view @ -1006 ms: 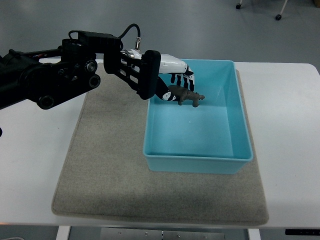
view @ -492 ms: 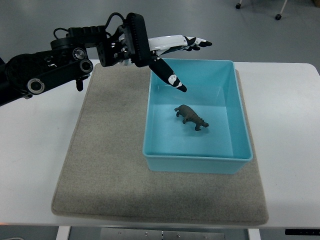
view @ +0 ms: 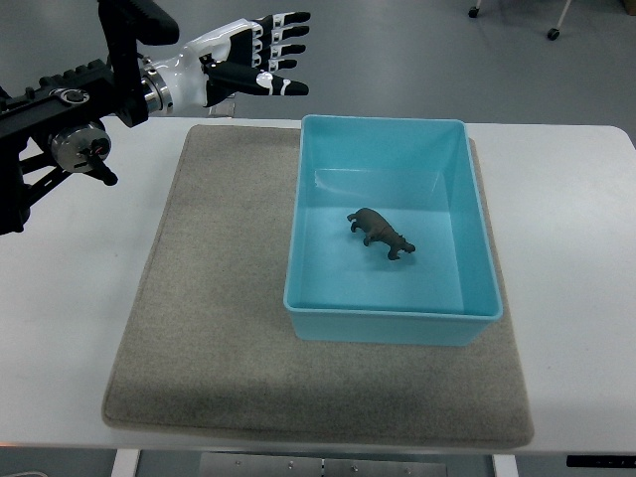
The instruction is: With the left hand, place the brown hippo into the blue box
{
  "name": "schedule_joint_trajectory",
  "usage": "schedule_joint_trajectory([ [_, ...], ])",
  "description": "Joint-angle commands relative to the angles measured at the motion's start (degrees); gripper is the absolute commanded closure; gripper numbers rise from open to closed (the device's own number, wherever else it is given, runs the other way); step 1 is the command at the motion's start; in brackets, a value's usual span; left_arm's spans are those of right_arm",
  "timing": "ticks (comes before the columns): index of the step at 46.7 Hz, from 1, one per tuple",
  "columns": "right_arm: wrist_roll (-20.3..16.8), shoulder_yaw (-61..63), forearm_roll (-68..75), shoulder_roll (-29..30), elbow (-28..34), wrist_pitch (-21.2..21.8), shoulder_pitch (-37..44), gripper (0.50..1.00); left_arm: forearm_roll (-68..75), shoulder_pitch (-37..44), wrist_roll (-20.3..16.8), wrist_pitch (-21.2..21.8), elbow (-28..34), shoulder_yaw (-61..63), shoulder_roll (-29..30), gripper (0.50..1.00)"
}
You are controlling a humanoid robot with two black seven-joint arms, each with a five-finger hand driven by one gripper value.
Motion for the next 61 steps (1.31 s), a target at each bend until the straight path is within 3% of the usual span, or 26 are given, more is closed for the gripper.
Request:
schedule_joint_trajectory([
  [1,0.06,0.00,-0.01,0.00,0.00,0.00,-0.01,0.564,-7.64,2.49,1.31,-2.77,3.12,-0.01,0.02,0.501],
  [10,-0.03,0.00,0.07,0.00,0.00,0.00,0.08,0.564,-22.59,7.06,6.05,-9.63,8.75,-0.36,-0.16,0.501],
  [17,0.06,0.00,-0.01,0.00,0.00,0.00,-0.01,0.564,-25.86,10.05,7.72,-10.34,9.11,-4.05,-0.33,0.501],
  [27,0.06,0.00,-0.01,0.00,0.00,0.00,-0.01,0.564,-25.86,15.14,13.26,-10.87,8.75,-11.70,-1.03,0.501],
  [61,0.32,0.17,-0.01,0.00,0.62,0.09,-0.27,0.564,-27.70,16.99,15.20,-11.04,8.49,-13.11,-0.51,0.501],
])
